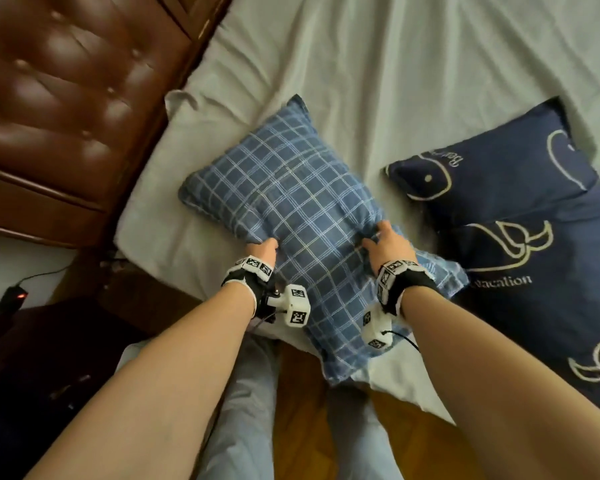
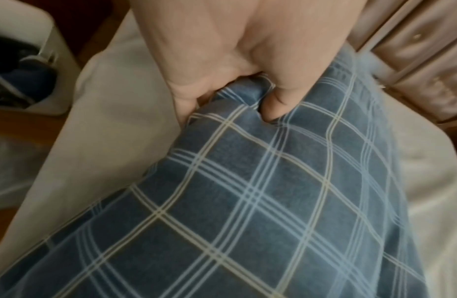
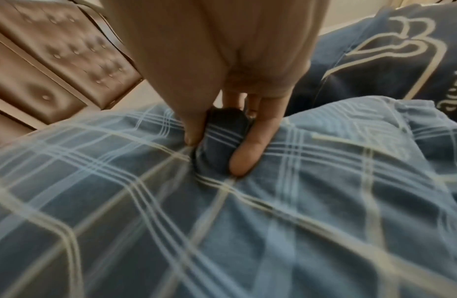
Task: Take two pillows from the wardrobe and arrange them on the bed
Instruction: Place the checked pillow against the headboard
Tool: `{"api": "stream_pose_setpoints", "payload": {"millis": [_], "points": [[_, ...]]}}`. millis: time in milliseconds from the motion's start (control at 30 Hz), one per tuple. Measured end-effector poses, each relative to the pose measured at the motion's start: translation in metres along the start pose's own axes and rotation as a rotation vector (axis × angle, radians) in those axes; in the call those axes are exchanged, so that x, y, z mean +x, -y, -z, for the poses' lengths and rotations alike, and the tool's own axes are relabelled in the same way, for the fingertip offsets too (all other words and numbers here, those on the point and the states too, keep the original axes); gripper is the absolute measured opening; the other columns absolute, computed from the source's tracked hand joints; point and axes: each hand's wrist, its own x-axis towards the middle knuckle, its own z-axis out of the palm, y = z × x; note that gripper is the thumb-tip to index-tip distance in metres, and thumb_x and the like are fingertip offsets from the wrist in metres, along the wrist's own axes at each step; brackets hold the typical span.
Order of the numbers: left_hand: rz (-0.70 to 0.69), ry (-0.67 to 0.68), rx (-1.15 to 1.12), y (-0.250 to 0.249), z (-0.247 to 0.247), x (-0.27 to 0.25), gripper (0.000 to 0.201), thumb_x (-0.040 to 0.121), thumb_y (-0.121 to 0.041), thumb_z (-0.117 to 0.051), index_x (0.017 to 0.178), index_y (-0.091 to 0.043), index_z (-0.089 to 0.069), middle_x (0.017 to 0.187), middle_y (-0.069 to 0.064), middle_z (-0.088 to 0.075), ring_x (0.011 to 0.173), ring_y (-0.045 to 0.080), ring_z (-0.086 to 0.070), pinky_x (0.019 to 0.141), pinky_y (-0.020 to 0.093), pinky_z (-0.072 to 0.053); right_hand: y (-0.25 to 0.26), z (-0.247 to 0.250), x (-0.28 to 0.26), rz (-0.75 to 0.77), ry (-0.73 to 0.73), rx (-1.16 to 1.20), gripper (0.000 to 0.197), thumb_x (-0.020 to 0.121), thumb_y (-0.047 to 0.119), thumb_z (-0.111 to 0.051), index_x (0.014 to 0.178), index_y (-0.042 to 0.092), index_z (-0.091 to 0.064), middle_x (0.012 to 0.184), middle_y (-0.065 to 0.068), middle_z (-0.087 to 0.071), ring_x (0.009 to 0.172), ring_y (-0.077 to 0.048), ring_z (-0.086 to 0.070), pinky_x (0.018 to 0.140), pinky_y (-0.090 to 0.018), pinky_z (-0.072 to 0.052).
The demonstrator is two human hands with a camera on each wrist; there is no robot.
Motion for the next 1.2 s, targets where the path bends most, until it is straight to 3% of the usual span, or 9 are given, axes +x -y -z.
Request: {"api": "stream_pose_setpoints", "payload": {"millis": [133,233,300,533,700,800,900,1100,1200], "points": [[-0.200,-0.050,0.016,-0.052,0.045,-0.034,0.062,0.096,-0.005,-0.044,0.153,-0.008,-0.022,0.155,0.016,-0.035,0.136,0.033,-0.042,0.112,0.036,-0.032,0.039,0.022,-0.031,0.054,-0.010,0.202,0.021,0.095,0.029,-0.053,0.110,0.018,-0.043,0.102,-0.019,-0.064,0.086,-0.038,-0.062,0.074,-0.044,-0.054],[-0.371,0.025,-0.001,-0.095,0.083,-0.058,0.066,0.095,0.001,-0.045,0.155,-0.017,-0.023,0.153,0.009,-0.039,0.114,0.020,-0.050,0.086,0.019,-0.040,0.083,0.039,-0.051,0.078,-0.006,0.394,0.017,0.097,0.025,-0.050,0.109,0.015,-0.043,0.094,-0.014,-0.059,0.073,-0.034,-0.060,0.066,-0.048,-0.060],[-0.456,0.059,-0.001,-0.125,0.108,-0.069,0.068,0.093,-0.001,-0.051,0.154,-0.016,-0.026,0.152,0.008,-0.039,0.116,0.017,-0.047,0.080,0.011,-0.034,0.115,0.047,-0.057,0.089,0.003,0.488,0.017,0.099,0.023,-0.049,0.112,0.013,-0.042,0.094,-0.012,-0.055,0.066,-0.024,-0.057,0.049,-0.034,-0.059],[-0.563,-0.009,0.095,-0.226,0.193,-0.046,0.089,0.076,-0.027,-0.072,0.153,-0.028,-0.027,0.155,0.007,-0.034,0.139,0.029,-0.039,0.113,0.039,-0.035,0.235,0.031,-0.054,0.122,0.121,0.521,0.024,0.101,0.019,-0.047,0.119,0.005,-0.040,0.102,-0.013,-0.053,0.067,-0.019,-0.051,0.030,-0.020,-0.043],[-0.564,-0.132,0.420,-0.255,0.235,0.015,0.084,0.081,-0.035,-0.066,0.153,-0.029,-0.024,0.161,0.006,-0.021,0.146,0.030,-0.025,0.119,0.044,-0.024,0.292,-0.015,-0.029,0.088,0.173,0.361,0.026,0.096,0.020,-0.050,0.120,0.019,-0.042,0.101,-0.012,-0.069,0.083,-0.035,-0.068,0.071,-0.044,-0.059],[-0.453,-0.092,0.475,-0.235,0.251,0.048,0.076,0.085,-0.032,-0.063,0.152,-0.026,-0.029,0.158,0.009,-0.027,0.137,0.032,-0.040,0.110,0.042,-0.039,0.309,-0.030,-0.027,0.022,0.238,0.302,0.047,0.094,0.017,-0.052,0.137,0.027,-0.036,0.098,-0.011,-0.068,0.074,-0.026,-0.065,0.062,-0.035,-0.054],[-0.472,-0.019,0.468,-0.218,0.262,0.058,0.061,0.087,-0.024,-0.060,0.145,-0.027,-0.043,0.145,0.013,-0.047,0.098,0.026,-0.060,0.079,0.032,-0.049,0.318,-0.026,-0.027,-0.054,0.246,0.319,0.052,0.093,0.025,-0.056,0.140,0.023,-0.034,0.108,-0.016,-0.068,0.071,-0.023,-0.063,0.055,-0.030,-0.049],[-0.532,0.006,0.534,-0.210,0.281,0.043,0.049,0.094,-0.020,-0.055,0.143,-0.020,-0.048,0.120,0.001,-0.059,0.066,0.009,-0.050,0.055,0.018,-0.039,0.329,-0.007,-0.029,-0.050,0.233,0.312,0.047,0.092,0.030,-0.054,0.136,0.022,-0.042,0.100,-0.009,-0.067,0.085,-0.027,-0.066,0.081,-0.046,-0.058],[-0.513,-0.067,0.562,-0.199,0.293,0.031,0.051,0.094,-0.021,-0.055,0.144,-0.021,-0.046,0.139,0.005,-0.053,0.070,0.013,-0.053,0.054,0.020,-0.039,0.328,-0.010,-0.034,-0.044,0.259,0.378,0.054,0.090,0.035,-0.058,0.139,0.023,-0.039,0.118,-0.013,-0.062,0.097,-0.031,-0.064,0.089,-0.051,-0.056]]}}
